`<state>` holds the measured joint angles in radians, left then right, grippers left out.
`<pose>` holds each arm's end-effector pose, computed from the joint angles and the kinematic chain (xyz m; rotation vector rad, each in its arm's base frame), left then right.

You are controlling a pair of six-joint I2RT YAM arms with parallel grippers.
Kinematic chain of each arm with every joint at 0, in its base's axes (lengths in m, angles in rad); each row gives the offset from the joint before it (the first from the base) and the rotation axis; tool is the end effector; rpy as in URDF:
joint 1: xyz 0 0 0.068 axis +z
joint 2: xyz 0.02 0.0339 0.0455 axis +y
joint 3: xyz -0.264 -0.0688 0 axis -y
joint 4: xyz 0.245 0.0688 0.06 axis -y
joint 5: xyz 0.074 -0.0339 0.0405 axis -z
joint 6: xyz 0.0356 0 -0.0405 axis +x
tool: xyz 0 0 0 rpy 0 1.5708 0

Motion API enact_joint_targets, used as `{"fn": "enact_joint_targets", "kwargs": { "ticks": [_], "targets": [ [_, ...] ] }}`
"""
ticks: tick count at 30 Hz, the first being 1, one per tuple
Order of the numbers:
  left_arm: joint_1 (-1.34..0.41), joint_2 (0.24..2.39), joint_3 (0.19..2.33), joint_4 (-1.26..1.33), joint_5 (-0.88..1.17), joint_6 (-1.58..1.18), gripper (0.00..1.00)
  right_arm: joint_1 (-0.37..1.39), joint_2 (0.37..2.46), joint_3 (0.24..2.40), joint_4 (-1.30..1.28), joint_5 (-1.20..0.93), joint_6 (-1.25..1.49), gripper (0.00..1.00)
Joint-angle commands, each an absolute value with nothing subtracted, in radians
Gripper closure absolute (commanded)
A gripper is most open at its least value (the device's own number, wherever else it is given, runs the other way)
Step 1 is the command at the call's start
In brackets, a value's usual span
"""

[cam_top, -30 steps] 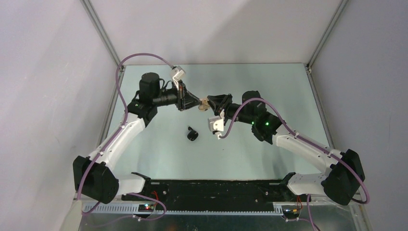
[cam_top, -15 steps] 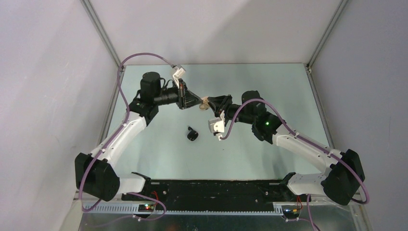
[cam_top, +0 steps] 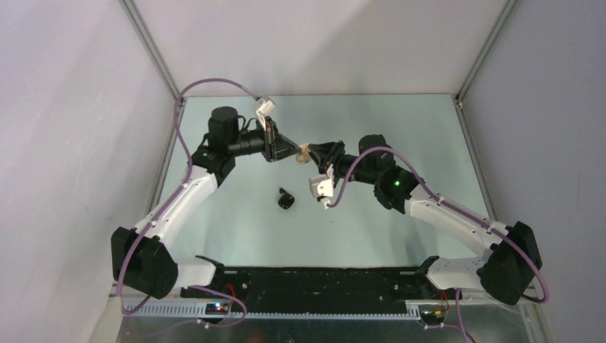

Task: Insert the wireless bluetooth earbuds into the charging case
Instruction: Place the earbud in the charging case.

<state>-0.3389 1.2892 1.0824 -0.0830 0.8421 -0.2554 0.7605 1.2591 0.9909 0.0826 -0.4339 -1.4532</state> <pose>0.2669 -0.1222 0.3476 0.6865 1.8024 -1.1827 0.2039 0.2146 0.3381 -1.6714 0.4862 -0.1273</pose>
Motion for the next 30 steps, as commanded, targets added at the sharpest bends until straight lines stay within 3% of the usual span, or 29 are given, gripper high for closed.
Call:
{"fn": "enact_joint_targets", "kwargs": {
  "ticks": [1,10,25,30],
  "targets": [
    [-0.331,1.277,1.106,0.025,0.852,-0.293,1.00,0.768,1.271,1.016,0.030,-0.428,-1.481,1.00],
    [-0.331,1.292,1.106,0.044,0.848,-0.340,1.00,0.771,1.281,1.017,0.019,-0.441,-1.645,1.00],
    [-0.299,1.317,1.099,0.109,0.870,-0.429,1.00,0.770,1.281,1.014,0.022,-0.423,-1.659,1.00],
    [-0.300,1.318,1.092,0.121,0.881,-0.436,1.00,0.772,1.280,0.999,0.048,-0.431,-1.646,0.85]
  ]
}}
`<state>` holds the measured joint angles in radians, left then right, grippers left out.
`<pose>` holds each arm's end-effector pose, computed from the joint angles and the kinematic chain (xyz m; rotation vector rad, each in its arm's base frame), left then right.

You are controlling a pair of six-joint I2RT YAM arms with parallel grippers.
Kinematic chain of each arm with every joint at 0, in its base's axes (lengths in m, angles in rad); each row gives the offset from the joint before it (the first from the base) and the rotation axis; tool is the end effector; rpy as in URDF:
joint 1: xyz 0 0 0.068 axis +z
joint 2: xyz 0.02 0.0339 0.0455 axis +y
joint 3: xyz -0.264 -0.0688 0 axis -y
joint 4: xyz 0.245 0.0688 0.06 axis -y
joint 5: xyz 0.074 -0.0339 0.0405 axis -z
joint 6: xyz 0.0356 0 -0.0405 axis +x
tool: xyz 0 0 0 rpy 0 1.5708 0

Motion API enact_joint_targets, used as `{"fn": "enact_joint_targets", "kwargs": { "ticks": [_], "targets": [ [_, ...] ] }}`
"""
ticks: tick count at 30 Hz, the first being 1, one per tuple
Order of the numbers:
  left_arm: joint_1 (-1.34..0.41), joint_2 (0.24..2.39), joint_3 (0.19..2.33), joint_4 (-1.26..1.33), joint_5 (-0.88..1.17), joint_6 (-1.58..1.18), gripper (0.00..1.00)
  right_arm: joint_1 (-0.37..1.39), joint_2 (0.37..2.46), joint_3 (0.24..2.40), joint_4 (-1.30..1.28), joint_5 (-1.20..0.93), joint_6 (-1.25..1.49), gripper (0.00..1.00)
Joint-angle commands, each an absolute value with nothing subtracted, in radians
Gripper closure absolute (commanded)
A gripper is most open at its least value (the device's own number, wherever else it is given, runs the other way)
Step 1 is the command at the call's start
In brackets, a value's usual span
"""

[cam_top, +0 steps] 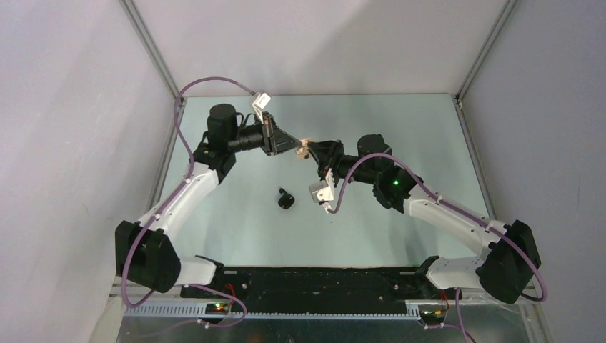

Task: Insert the wireless bluetooth earbuds into the charging case
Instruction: Place the earbud in the charging case.

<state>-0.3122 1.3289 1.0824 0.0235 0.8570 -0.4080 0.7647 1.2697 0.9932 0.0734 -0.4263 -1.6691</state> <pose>0.2809 -0.1190 0.3467 0.5647 1.8132 -1.2648 0.2048 0.2169 0.3350 -1.7356 0.3145 -0.2804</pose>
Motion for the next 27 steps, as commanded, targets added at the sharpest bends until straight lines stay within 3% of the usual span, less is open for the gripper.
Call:
{"fn": "enact_joint_targets", "kwargs": {
  "ticks": [1,3,5,9,15,27],
  "targets": [
    [-0.299,1.317,1.089,0.124,0.882,-0.436,1.00,0.770,1.280,1.000,0.049,-0.434,-1.638,0.84],
    [-0.299,1.314,1.086,0.127,0.884,-0.434,1.00,0.771,1.281,0.999,0.052,-0.436,-1.628,0.79],
    [-0.299,1.312,1.083,0.128,0.887,-0.428,1.00,0.772,1.283,1.000,0.061,-0.435,-1.613,0.62],
    [-0.299,1.313,1.080,0.130,0.899,-0.410,1.00,0.767,1.274,1.000,0.085,-0.430,-1.552,0.46],
    [-0.301,1.323,1.077,0.130,0.908,-0.385,1.00,0.752,1.269,1.063,-0.037,-0.459,-1.448,0.38],
    [-0.308,1.331,1.073,0.131,0.948,-0.353,1.00,0.744,1.346,1.231,-0.232,-0.456,-1.257,0.36]
  ]
}}
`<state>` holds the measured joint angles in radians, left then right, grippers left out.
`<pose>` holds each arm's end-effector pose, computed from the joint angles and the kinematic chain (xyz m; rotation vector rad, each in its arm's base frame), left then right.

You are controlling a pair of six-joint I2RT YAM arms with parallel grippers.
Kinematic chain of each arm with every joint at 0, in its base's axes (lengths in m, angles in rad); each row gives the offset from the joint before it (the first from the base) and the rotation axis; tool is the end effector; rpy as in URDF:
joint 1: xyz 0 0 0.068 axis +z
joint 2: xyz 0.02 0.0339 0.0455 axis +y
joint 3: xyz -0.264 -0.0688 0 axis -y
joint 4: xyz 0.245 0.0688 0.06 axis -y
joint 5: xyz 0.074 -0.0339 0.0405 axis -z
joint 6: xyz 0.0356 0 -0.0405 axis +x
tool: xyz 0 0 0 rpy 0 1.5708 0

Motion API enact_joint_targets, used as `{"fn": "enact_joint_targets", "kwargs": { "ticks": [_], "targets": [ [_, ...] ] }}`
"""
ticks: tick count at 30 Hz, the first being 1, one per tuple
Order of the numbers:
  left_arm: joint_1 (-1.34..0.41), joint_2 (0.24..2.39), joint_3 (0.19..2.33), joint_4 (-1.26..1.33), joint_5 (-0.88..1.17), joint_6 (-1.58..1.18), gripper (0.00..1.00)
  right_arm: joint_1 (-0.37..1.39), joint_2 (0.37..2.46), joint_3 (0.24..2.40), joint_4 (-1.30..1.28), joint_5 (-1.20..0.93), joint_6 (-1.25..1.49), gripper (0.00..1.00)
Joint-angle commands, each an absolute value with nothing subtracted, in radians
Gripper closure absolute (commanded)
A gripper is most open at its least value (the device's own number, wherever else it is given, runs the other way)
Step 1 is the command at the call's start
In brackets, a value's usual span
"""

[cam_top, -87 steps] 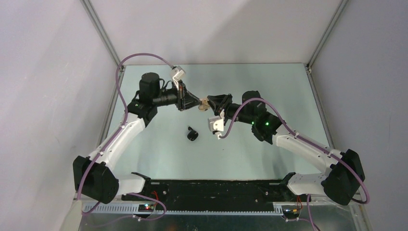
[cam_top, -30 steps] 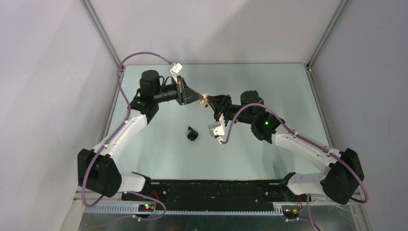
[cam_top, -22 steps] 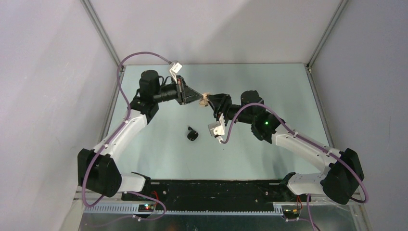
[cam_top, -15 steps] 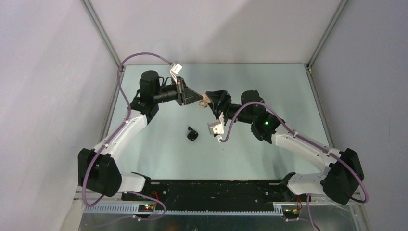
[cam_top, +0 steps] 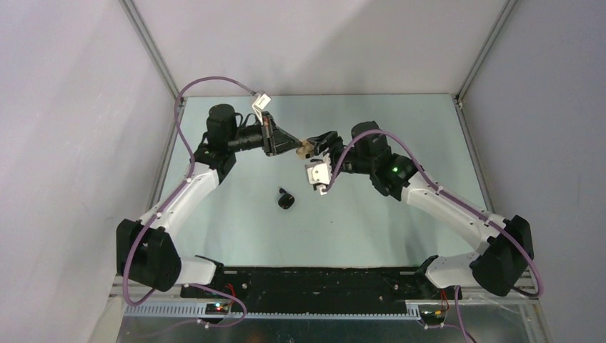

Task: Insert the wireless bluetooth earbuds into the charging case
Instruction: Place the earbud in the charging case.

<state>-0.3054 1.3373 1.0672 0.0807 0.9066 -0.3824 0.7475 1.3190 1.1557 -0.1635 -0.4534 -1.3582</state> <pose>0.2827 -0.1185 0.3447 0.6304 1.7582 -1.2774 0.2139 0.2195 0.3545 -1.7480 0.6461 0.0082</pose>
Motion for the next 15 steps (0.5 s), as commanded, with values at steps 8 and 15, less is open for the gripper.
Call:
{"fn": "enact_joint_targets", "kwargs": {
  "ticks": [8,15],
  "targets": [
    [-0.308,1.332,1.058,0.131,0.939,-0.308,1.00,0.735,1.315,1.258,-0.225,-0.462,-1.128,0.31],
    [-0.307,1.359,1.070,0.087,0.950,-0.241,1.00,0.733,1.261,1.264,-0.268,-0.479,-1.018,0.24]
  ]
}}
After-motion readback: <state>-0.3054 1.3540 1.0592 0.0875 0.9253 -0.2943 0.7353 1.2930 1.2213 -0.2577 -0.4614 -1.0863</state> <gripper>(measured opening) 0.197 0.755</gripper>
